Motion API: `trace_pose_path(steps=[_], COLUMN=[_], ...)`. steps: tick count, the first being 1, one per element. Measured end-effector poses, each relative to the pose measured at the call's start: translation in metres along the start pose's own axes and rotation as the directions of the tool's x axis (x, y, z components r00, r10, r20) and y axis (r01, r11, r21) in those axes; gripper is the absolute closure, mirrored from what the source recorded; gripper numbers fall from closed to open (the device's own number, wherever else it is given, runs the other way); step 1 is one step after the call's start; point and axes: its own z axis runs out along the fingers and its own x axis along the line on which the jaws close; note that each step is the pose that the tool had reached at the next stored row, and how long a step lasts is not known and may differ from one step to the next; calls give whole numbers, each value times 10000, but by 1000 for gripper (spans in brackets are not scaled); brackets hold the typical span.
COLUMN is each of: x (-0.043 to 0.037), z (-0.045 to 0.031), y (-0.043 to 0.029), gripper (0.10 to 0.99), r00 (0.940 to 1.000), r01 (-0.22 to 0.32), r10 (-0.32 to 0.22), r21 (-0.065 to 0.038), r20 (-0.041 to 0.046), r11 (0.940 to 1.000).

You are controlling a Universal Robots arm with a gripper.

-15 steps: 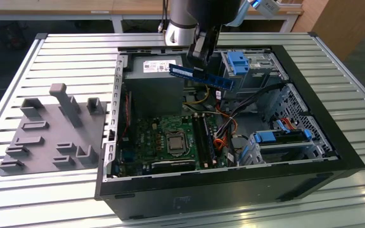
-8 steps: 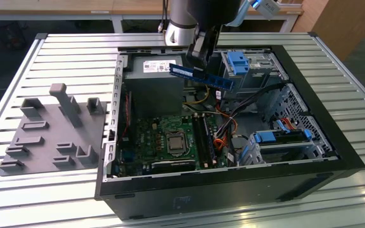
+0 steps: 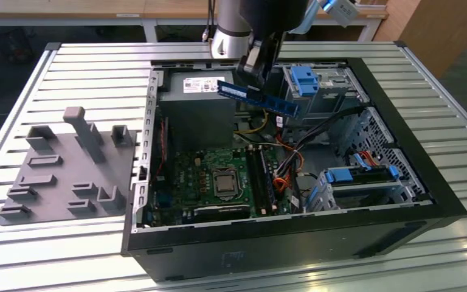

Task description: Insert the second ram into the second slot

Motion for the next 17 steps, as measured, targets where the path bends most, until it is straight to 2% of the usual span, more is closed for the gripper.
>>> trace_pose_path(steps=[17], x=[0], z=[1], y=[0], gripper=[953], r00=[9965], r01=[-840], r10=[840], r21=[12], r20=[32], r11=[9965])
